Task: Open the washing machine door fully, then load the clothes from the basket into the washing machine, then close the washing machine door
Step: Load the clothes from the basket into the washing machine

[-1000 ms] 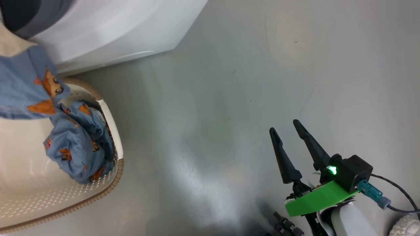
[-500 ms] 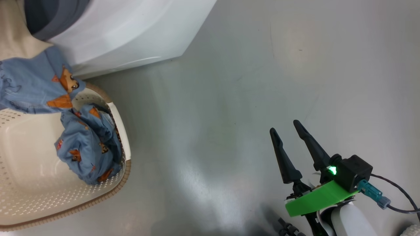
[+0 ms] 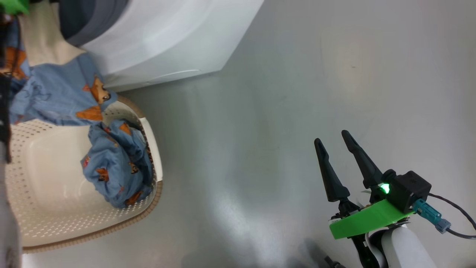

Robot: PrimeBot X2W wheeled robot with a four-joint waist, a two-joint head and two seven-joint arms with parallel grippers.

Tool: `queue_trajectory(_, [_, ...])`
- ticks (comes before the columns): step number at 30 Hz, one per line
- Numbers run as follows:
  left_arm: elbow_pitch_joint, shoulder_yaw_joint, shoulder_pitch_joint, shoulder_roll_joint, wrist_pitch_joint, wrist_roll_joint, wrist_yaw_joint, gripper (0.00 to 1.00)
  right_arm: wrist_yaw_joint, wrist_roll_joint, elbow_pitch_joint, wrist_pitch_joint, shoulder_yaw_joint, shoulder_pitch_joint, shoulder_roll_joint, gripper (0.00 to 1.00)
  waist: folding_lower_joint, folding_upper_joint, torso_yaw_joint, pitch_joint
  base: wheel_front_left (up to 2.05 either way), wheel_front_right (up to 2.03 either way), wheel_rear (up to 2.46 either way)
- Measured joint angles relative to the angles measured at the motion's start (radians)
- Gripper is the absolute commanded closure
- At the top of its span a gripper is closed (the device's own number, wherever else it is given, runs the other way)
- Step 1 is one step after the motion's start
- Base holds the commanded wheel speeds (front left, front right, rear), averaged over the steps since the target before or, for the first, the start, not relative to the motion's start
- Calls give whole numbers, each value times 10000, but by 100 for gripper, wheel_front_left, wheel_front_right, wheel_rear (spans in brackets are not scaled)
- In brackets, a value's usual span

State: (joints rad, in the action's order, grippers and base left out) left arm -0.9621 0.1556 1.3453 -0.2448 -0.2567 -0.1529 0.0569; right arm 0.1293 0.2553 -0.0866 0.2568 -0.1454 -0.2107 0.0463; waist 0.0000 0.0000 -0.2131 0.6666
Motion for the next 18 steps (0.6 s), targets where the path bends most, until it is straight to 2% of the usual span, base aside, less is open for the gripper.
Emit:
queue_trajectory(10, [788,-211,-1069,311,0,-291,4,0,0,-84,2,0,341,-129,12,0,0,0,522,-338,0,0,0])
queue_trajectory(18, [2180,-362,-2186,495,0,-370,19,0,0,-163,104,2,646,-147,19,0,0,0,944,-538,0,0,0])
